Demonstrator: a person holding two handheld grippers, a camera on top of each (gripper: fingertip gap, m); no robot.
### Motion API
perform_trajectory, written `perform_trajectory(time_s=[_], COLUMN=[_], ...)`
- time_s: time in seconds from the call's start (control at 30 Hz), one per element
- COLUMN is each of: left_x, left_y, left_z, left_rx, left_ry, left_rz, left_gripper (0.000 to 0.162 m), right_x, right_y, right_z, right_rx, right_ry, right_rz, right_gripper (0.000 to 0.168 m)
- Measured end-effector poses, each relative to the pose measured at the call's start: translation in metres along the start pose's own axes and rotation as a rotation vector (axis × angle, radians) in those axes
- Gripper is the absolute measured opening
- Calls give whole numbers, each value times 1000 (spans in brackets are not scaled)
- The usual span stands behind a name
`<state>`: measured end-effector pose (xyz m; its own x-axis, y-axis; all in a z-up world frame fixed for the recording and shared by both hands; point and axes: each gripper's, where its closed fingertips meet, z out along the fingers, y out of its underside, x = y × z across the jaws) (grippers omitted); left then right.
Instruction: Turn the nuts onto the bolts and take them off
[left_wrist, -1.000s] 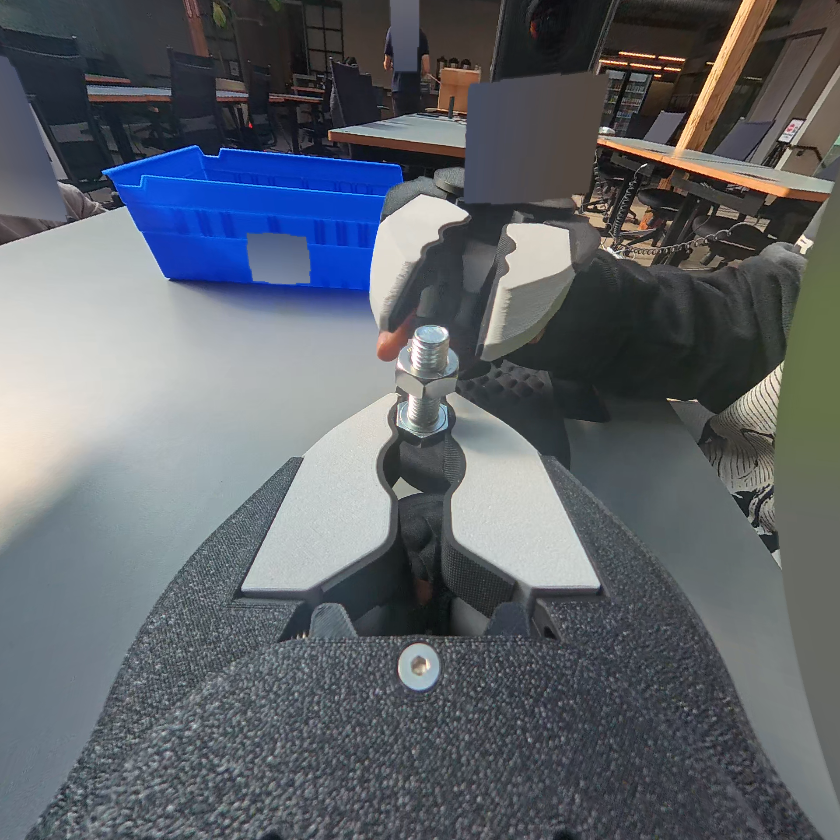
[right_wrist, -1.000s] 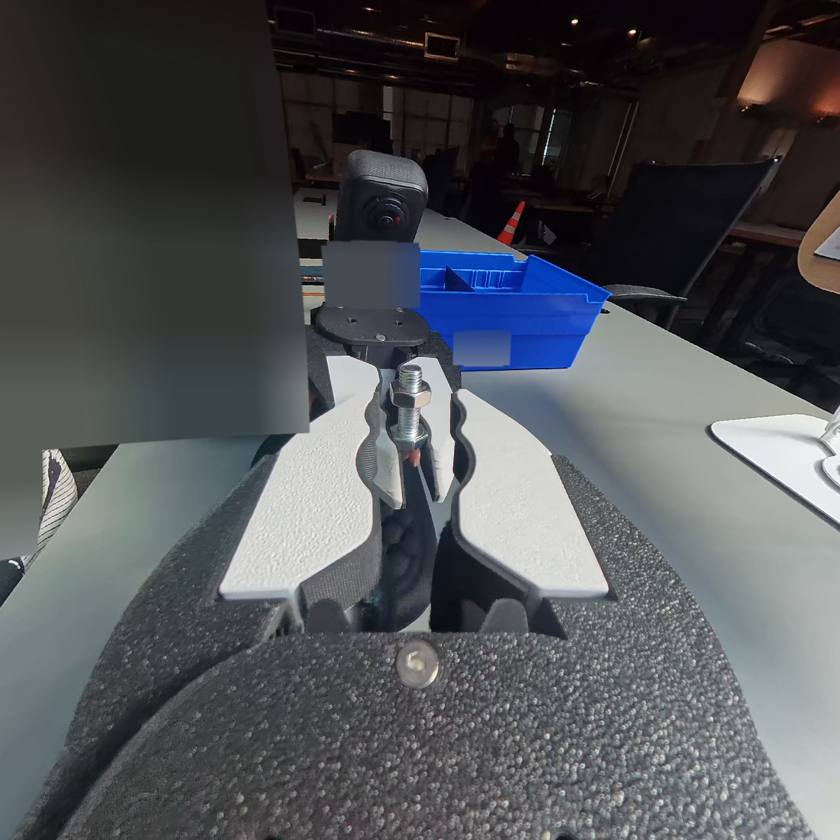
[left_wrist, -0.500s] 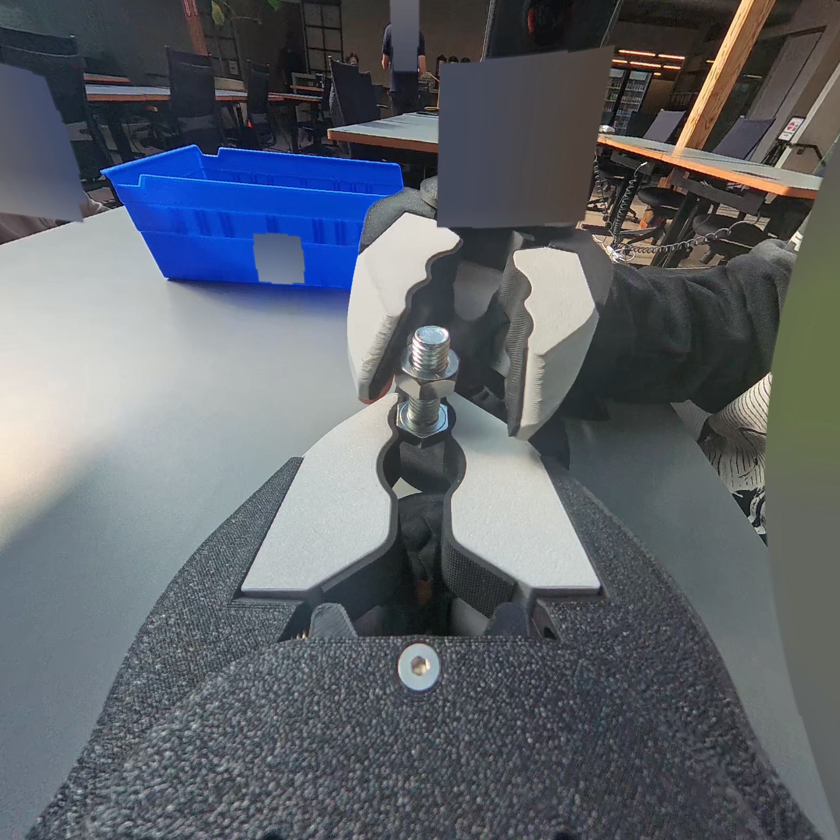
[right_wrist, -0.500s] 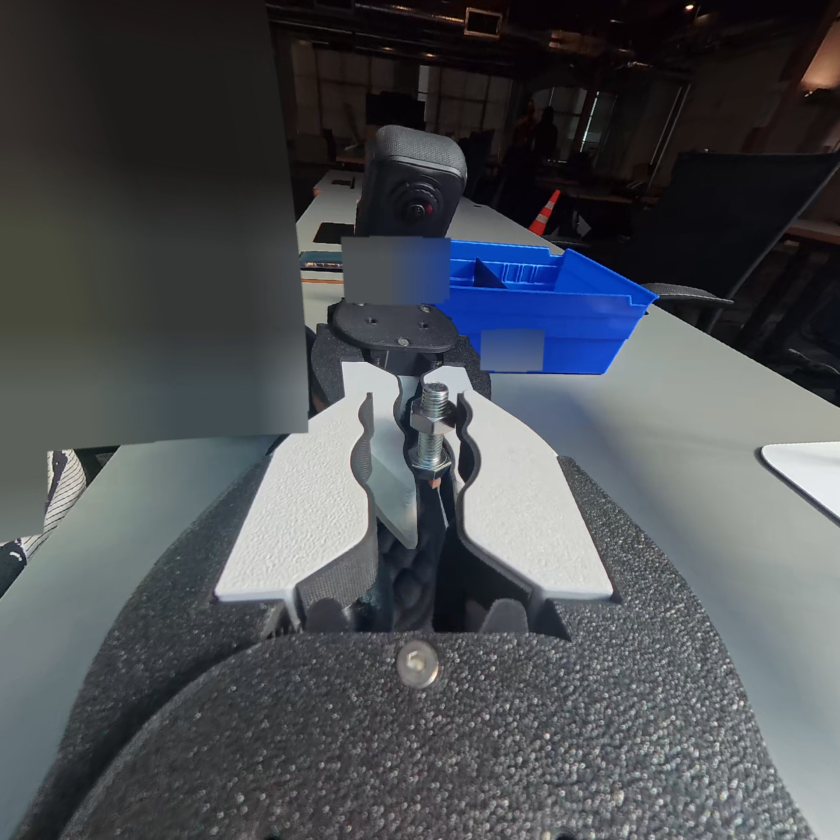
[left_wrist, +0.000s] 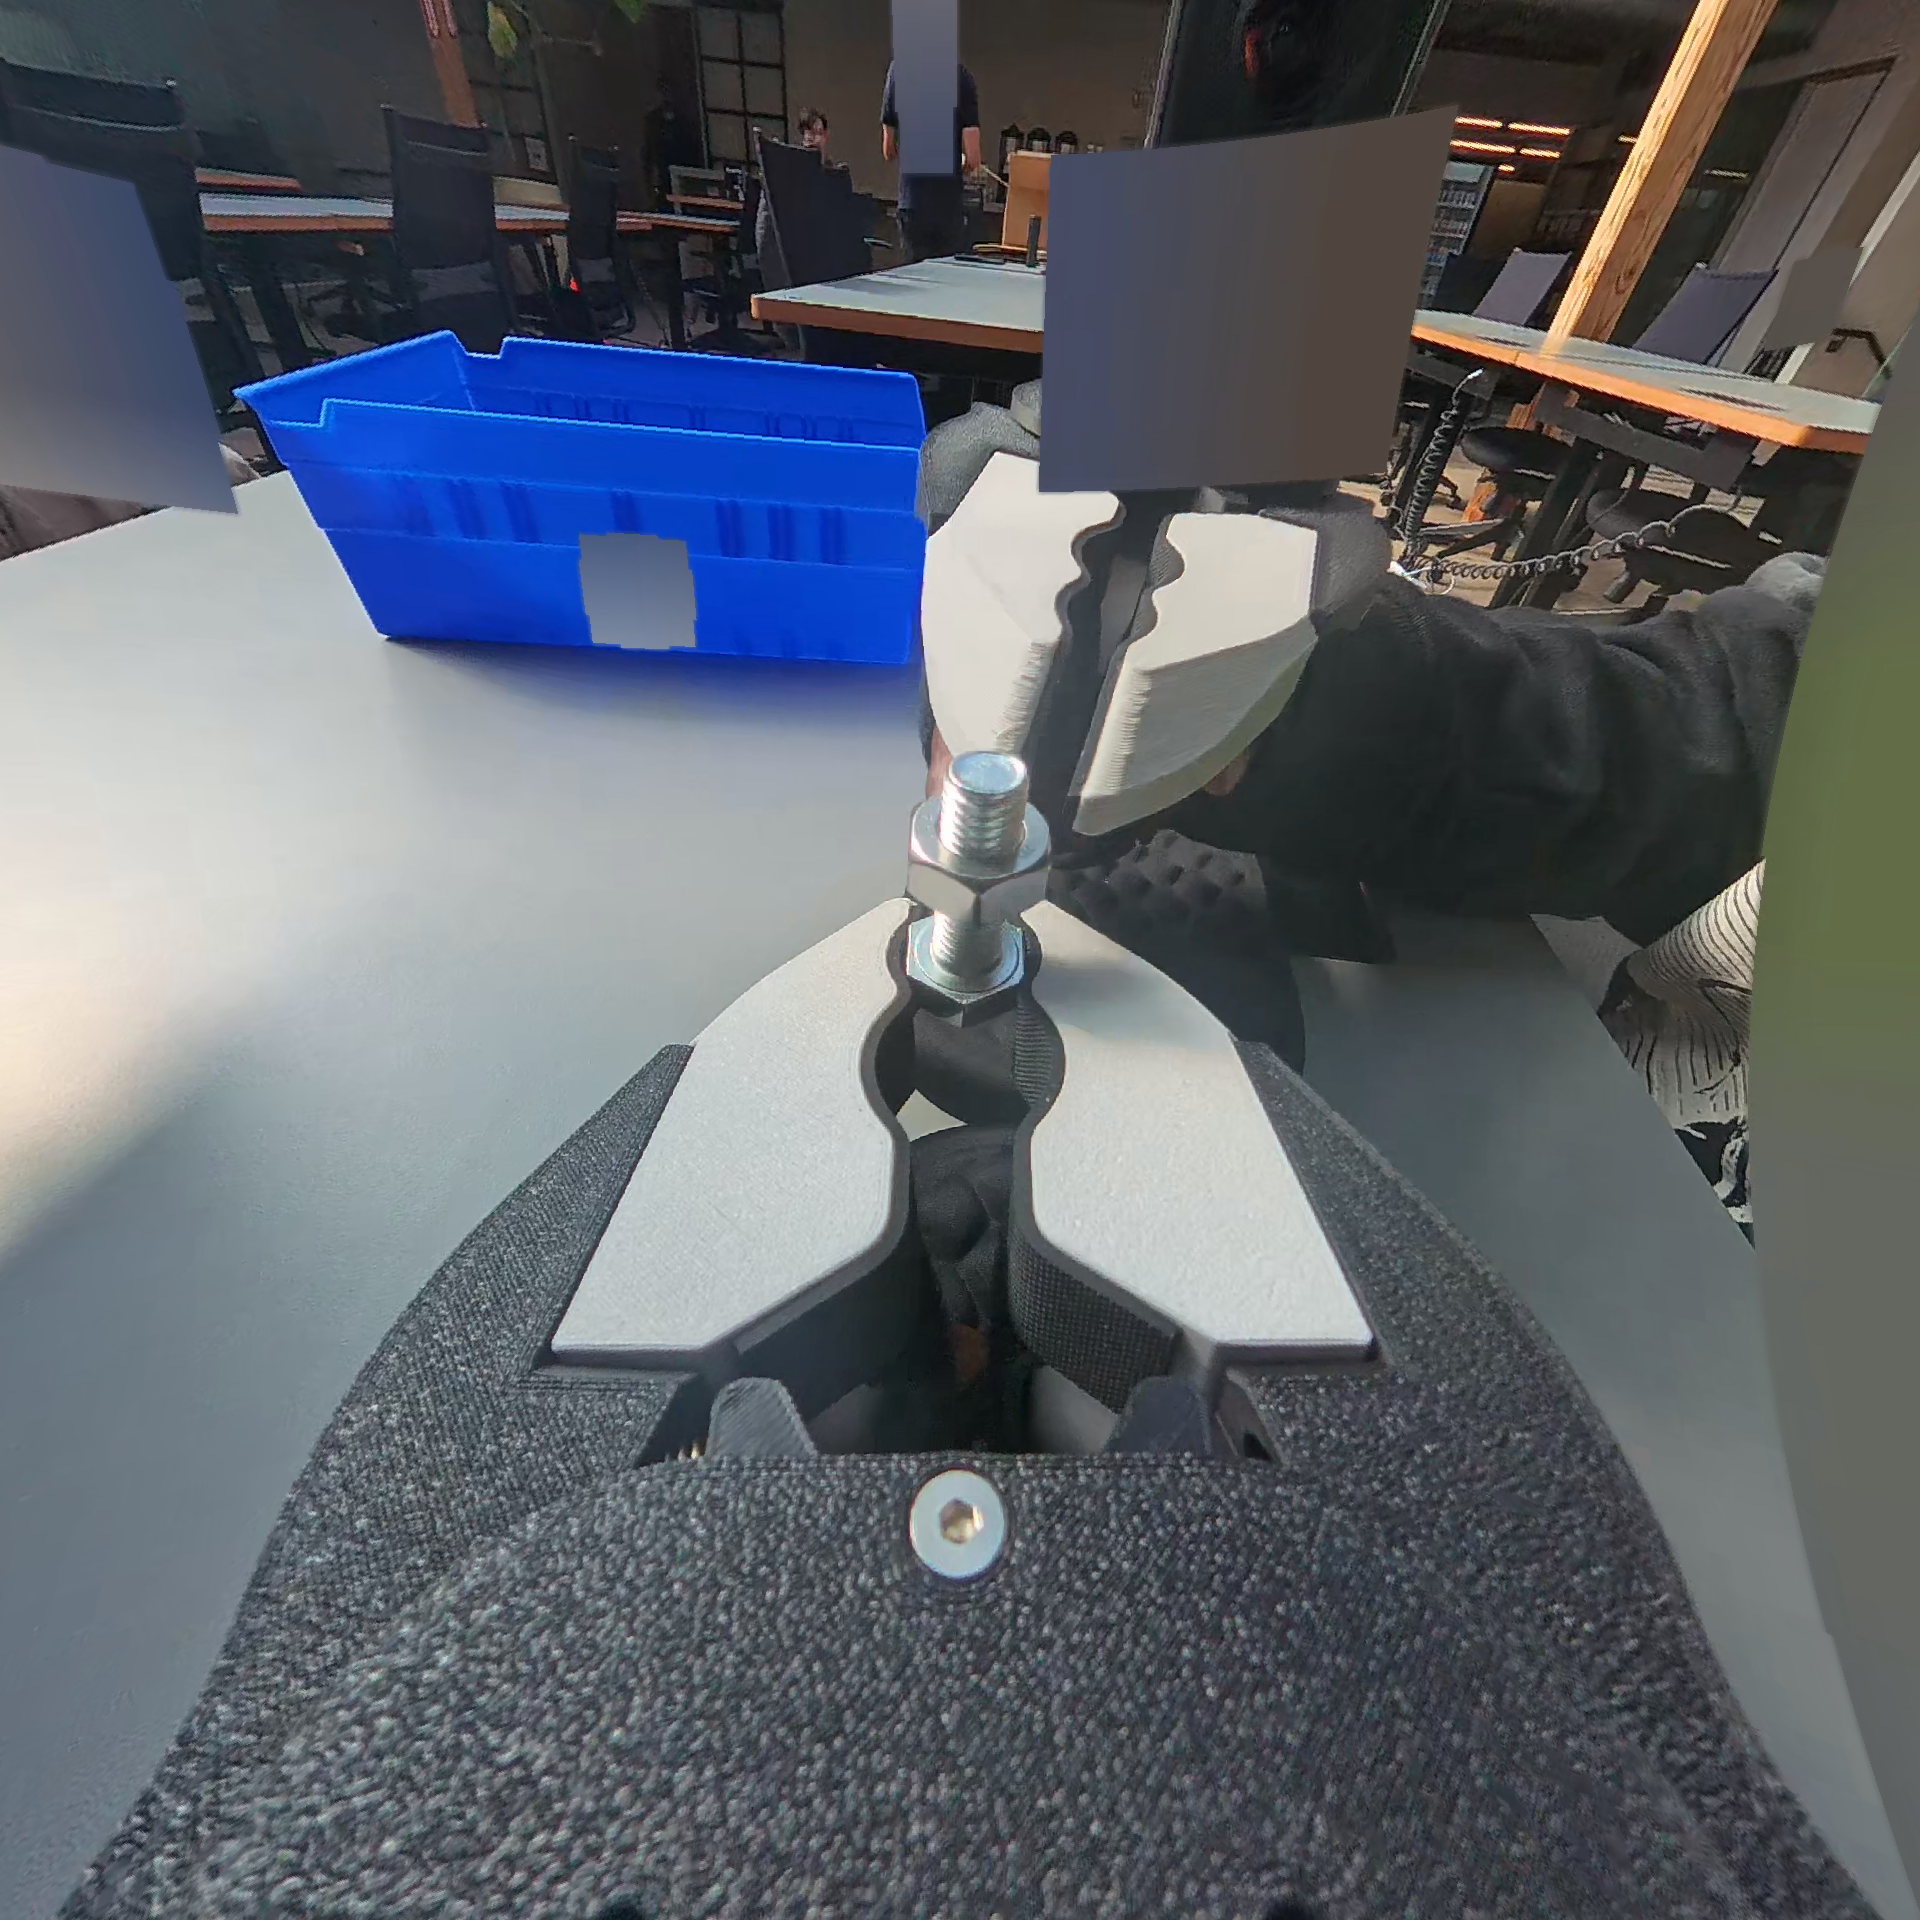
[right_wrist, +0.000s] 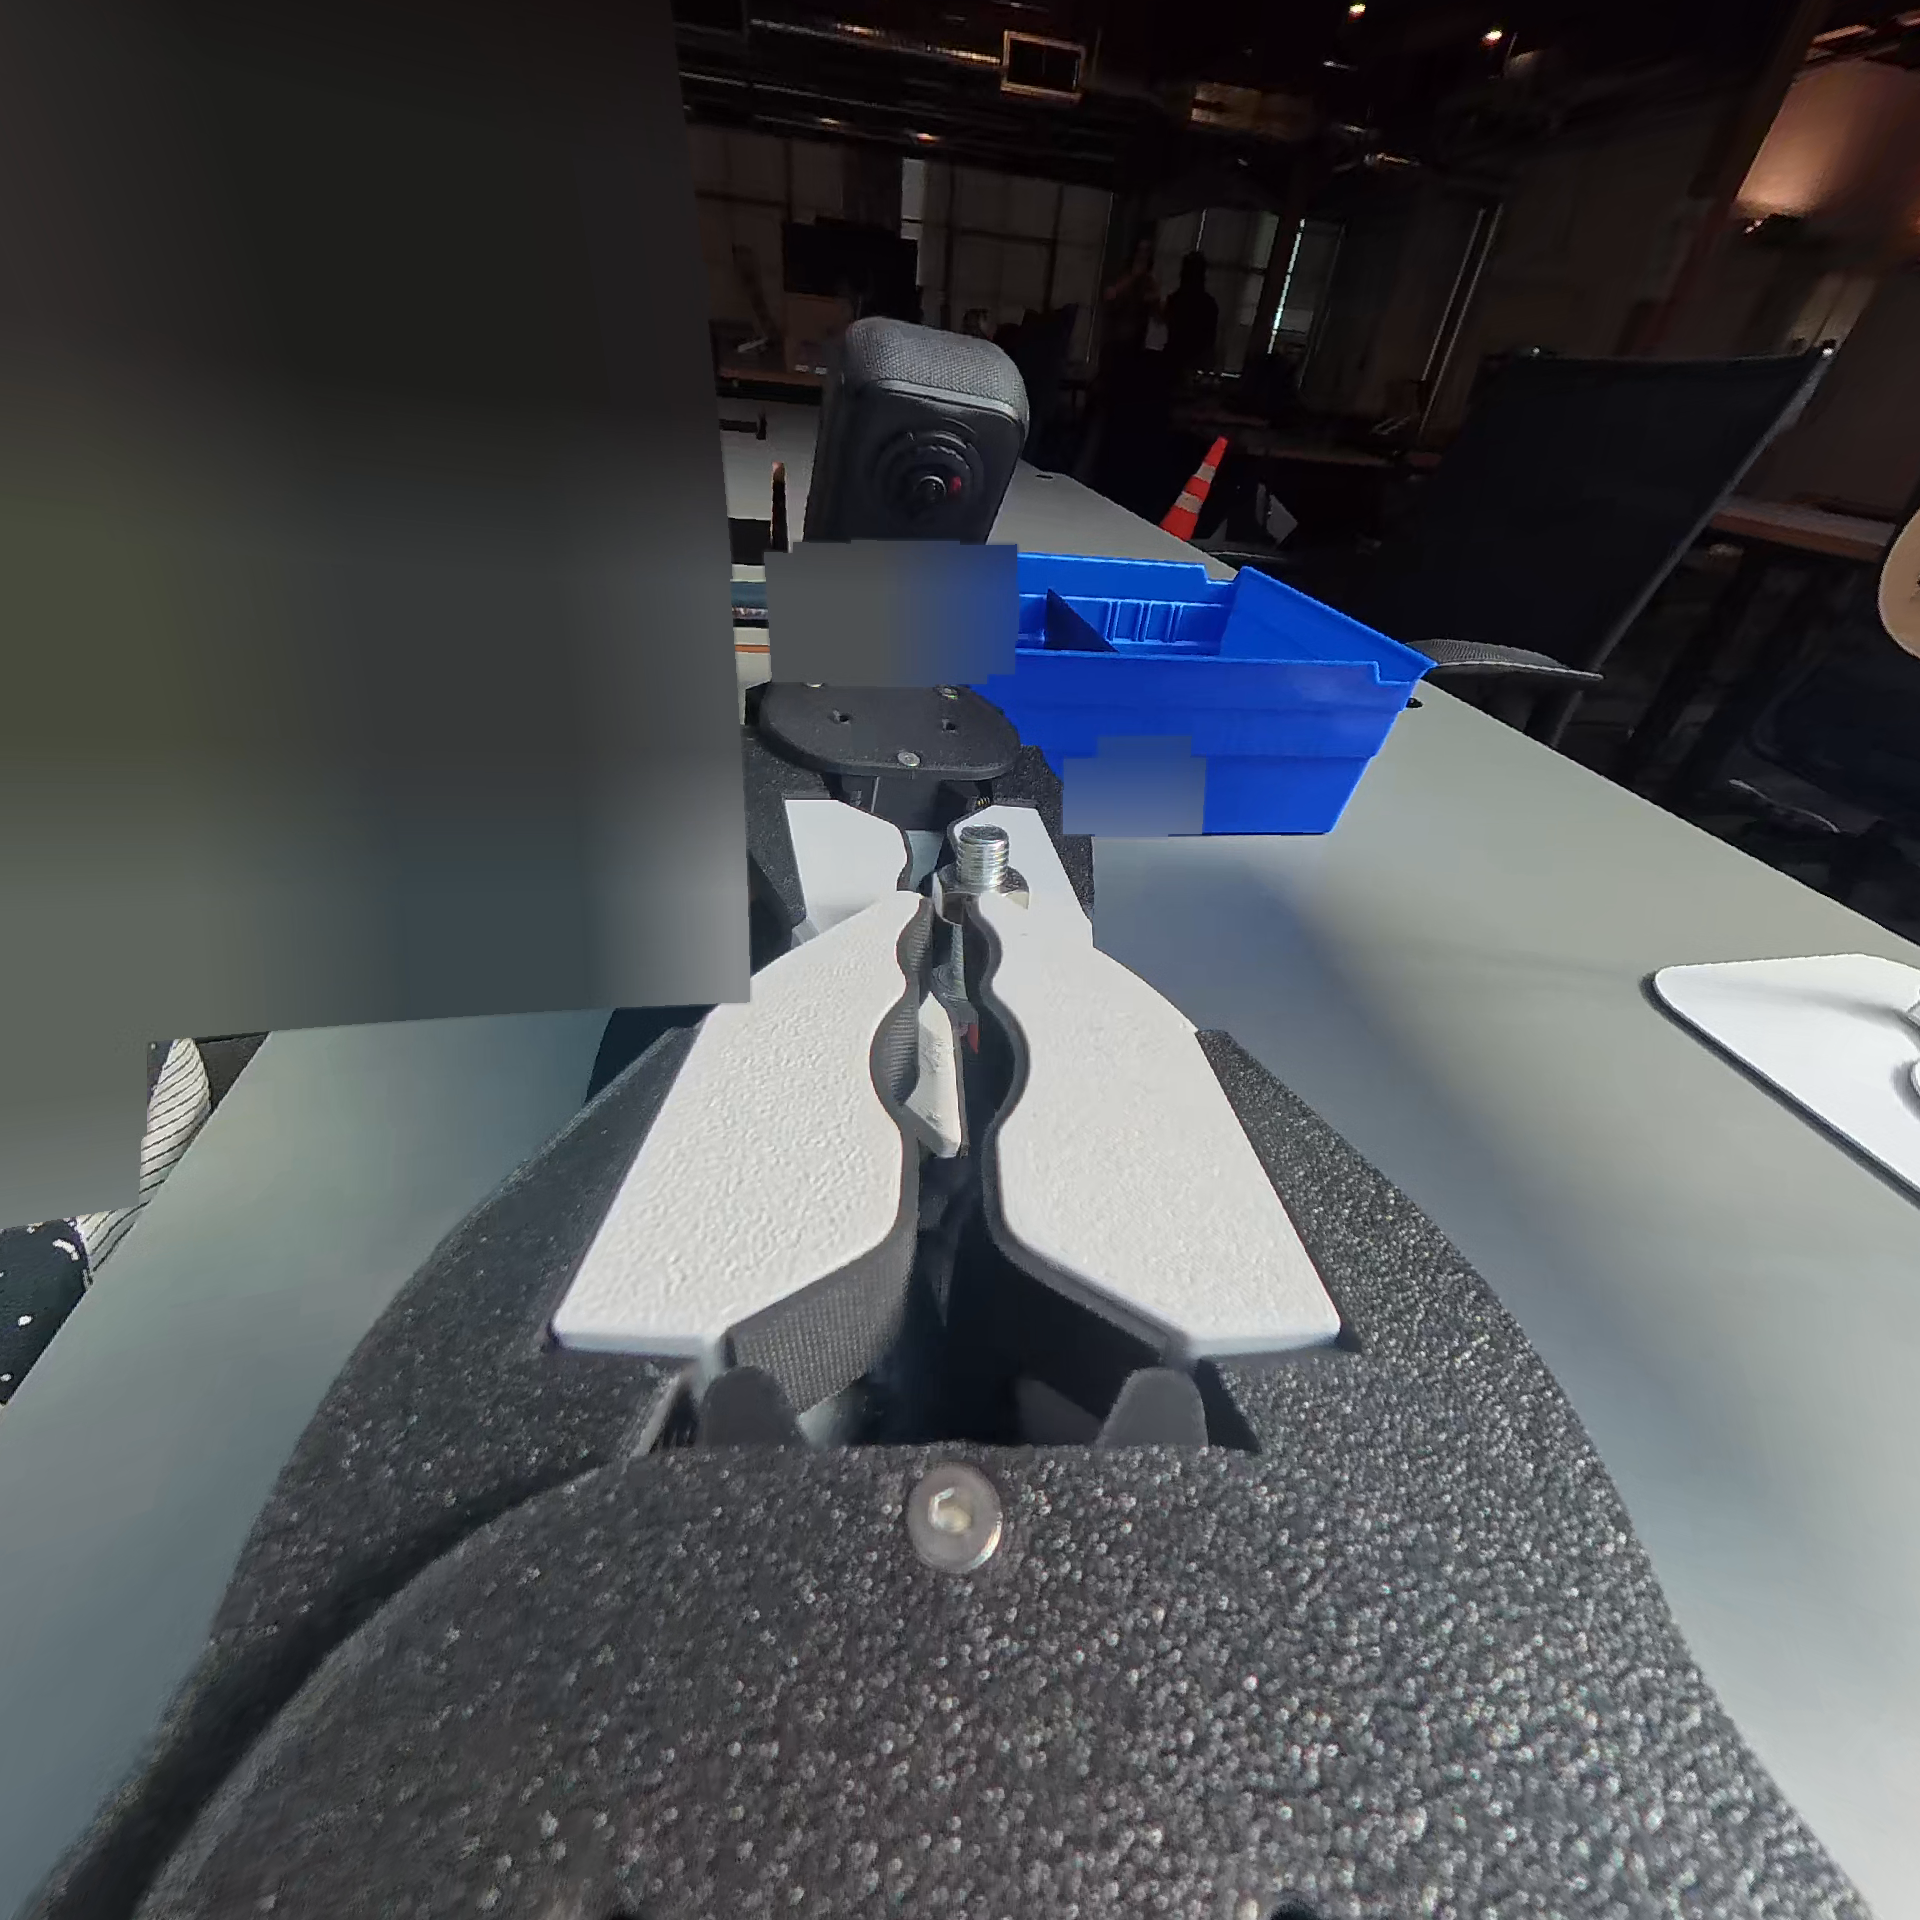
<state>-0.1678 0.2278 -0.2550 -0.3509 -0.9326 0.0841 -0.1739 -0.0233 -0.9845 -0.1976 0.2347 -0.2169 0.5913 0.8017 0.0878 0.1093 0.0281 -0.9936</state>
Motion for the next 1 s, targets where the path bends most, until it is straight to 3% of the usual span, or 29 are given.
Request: perform_trajectory(time_s=[0.17, 0.27, 0.37, 0.63, 1.0], left_x=[0, 1, 1, 3, -1], left_y=[0, 0, 1, 3, 0], left_z=[0, 0, 1, 2, 1], left_rx=[-4, -5, -9, -21, -1], left_ry=[0, 2, 4, 13, 7], left_rz=[5, 7, 11, 14, -6], left_gripper=[14, 14, 13, 14, 14], right_x=[2, 6, 4, -4, 0], right_y=[1, 1, 2, 7, 4], right_z=[-3, 2, 12, 30, 6], right_rx=[-12, 2, -11, -55, -33], right_ry=[9, 11, -28, -121, -36], right_rz=[-10, 13, 17, -1, 17], right_gripper=[8, 31, 40, 36, 24])
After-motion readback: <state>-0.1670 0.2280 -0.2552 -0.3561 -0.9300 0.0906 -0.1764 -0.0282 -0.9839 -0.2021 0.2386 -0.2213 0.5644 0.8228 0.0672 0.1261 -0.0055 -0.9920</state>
